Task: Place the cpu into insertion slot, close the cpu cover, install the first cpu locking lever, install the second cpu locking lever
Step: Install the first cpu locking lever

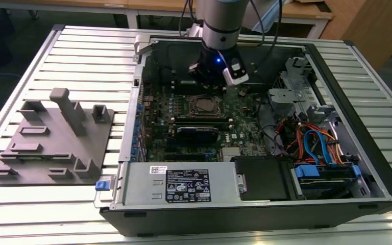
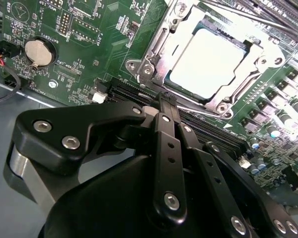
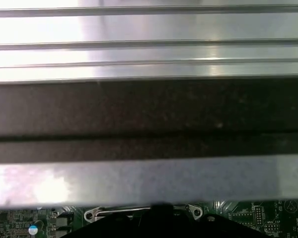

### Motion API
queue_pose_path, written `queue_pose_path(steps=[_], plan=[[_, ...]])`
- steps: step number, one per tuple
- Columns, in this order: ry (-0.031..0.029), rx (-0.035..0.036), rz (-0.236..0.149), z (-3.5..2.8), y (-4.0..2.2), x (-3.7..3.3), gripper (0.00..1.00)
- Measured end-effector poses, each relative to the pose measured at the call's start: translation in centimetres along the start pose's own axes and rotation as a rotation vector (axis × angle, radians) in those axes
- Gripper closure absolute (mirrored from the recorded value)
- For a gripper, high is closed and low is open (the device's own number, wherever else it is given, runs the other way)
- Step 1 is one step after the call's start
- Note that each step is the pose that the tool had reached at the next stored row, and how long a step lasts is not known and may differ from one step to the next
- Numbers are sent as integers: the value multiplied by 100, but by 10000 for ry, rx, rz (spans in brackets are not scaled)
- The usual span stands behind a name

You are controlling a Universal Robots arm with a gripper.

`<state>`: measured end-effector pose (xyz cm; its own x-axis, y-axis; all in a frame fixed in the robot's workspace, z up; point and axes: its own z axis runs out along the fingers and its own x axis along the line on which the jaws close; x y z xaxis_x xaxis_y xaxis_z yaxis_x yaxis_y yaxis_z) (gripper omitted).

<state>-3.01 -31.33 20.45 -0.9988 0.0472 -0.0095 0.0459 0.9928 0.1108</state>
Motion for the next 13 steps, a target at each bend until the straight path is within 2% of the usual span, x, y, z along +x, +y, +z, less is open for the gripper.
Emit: queue_pose_path(steps=[13], plan=[[1, 0, 1, 63, -7, -8, 89]])
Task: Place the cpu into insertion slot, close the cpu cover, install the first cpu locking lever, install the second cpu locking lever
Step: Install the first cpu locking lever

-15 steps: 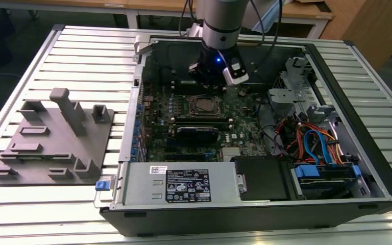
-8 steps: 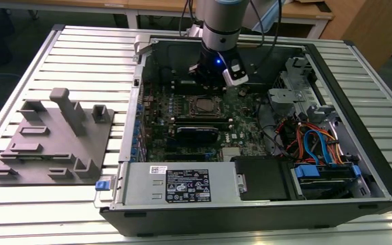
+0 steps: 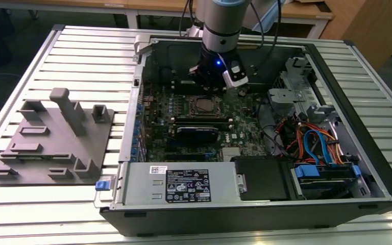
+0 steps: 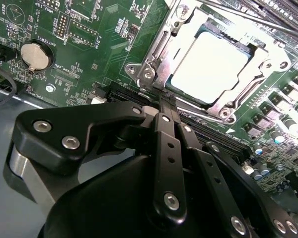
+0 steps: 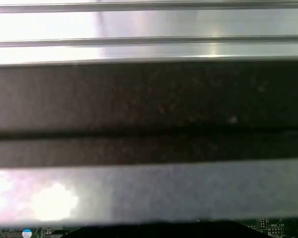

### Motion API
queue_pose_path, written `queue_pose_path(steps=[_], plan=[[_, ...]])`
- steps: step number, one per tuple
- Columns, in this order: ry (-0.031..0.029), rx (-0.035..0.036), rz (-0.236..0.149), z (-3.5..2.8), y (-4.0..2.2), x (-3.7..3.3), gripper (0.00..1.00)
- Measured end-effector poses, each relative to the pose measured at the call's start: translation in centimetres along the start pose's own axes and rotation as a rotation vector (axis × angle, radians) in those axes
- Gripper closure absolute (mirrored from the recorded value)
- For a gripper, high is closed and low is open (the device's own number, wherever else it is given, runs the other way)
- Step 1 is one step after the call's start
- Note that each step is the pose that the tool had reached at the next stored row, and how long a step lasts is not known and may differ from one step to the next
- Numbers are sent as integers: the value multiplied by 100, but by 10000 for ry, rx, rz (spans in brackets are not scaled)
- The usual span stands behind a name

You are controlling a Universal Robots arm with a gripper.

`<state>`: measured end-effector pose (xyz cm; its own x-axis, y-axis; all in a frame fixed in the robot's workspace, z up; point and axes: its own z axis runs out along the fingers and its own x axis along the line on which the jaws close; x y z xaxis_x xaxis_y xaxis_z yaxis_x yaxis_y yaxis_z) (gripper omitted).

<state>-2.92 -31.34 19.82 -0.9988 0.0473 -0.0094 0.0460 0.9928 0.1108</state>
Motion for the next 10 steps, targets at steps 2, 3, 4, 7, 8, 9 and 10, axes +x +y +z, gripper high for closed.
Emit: queue_pose_path(steps=[2, 3, 4, 7, 8, 9, 10], plan=[[0, 0, 1, 1, 0, -1, 89], [0, -2, 0, 1, 0, -1, 89], [-1, -3, 0, 0, 1, -2, 89], [-1, -4, 0, -15, 2, -2, 89], [-2, -5, 0, -17, 3, -2, 89], [-2, -6, 0, -18, 3, -2, 89], [-2, -6, 0, -18, 3, -2, 89]])
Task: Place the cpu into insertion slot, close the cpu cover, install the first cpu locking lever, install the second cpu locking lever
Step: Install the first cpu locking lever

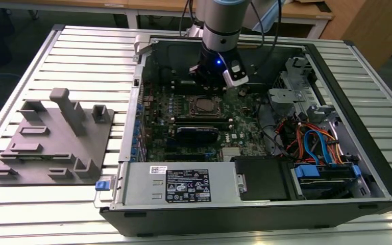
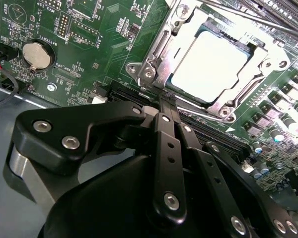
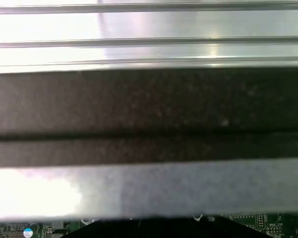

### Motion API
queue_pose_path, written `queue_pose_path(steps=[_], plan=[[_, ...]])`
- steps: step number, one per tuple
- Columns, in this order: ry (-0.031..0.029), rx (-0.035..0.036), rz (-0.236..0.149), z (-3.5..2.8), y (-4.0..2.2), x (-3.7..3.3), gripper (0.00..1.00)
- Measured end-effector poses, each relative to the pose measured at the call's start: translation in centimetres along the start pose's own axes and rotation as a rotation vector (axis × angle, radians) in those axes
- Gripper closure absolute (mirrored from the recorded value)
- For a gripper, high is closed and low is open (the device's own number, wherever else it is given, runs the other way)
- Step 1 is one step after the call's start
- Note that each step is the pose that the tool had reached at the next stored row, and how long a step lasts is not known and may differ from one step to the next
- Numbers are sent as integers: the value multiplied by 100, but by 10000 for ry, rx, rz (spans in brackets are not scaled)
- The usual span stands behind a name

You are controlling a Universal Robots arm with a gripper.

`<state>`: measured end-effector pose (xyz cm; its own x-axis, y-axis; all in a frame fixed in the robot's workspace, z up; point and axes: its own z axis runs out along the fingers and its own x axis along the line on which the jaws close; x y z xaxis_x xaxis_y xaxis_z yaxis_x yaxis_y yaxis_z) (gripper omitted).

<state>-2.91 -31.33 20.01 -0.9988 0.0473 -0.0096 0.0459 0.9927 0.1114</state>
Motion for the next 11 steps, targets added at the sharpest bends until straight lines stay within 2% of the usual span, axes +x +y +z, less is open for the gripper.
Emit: queue_pose_path(steps=[11], plan=[[2, 6, 0, 12, -2, -3, 89]])
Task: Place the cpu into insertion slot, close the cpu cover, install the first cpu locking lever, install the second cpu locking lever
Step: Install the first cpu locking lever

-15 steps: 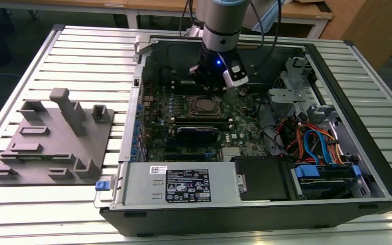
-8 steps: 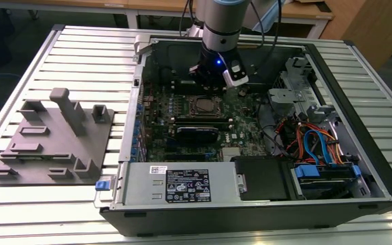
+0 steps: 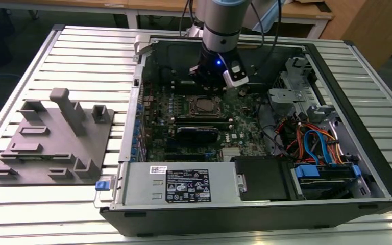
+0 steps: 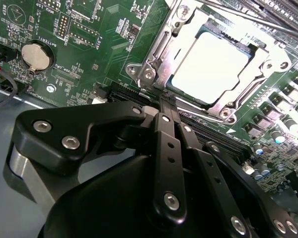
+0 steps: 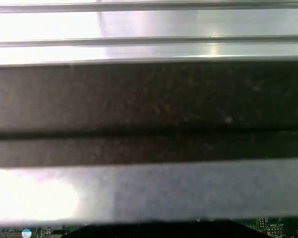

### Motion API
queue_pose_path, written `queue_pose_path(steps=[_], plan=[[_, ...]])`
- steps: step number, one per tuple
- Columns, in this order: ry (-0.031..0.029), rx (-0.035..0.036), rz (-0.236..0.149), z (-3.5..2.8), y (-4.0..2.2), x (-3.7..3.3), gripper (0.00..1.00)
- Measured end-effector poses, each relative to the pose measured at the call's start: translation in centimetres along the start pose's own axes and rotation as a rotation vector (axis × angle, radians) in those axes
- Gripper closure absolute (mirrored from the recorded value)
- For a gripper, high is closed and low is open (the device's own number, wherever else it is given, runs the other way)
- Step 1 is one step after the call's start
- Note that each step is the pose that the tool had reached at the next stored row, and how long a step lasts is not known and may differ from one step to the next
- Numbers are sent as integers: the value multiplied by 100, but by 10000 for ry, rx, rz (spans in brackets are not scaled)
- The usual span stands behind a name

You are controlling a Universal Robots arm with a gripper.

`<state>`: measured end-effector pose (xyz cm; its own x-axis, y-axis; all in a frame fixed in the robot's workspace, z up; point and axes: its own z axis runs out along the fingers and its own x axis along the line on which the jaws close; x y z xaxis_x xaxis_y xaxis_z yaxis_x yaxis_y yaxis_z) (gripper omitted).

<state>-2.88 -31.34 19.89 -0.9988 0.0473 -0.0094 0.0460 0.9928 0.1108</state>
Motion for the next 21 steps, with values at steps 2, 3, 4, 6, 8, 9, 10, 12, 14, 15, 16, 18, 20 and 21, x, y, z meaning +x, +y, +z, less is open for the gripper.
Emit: queue_pose_path(steps=[2, 3, 4, 6, 8, 9, 10, 12, 14, 15, 16, 18, 20, 21], plan=[[-1, -3, -1, -12, 2, 0, 89], [-2, -5, -1, -13, 2, -1, 89], [-2, -5, 0, -13, 2, 0, 89], [-1, -5, 0, -9, 1, 0, 89], [1, -3, -1, -5, -1, -1, 89], [1, -2, 0, -4, -2, -1, 89], [0, -3, 0, -2, -2, -1, 89], [-1, -5, 0, 3, -3, -2, 89], [0, -2, 0, 10, -4, -3, 89], [0, -1, 0, 13, -4, -4, 89], [0, 1, 0, 14, -4, -4, 89], [1, 1, 0, 15, -5, -5, 89], [-1, -1, 0, 15, -4, -6, 89], [-1, 0, 0, 11, -4, -6, 89]])
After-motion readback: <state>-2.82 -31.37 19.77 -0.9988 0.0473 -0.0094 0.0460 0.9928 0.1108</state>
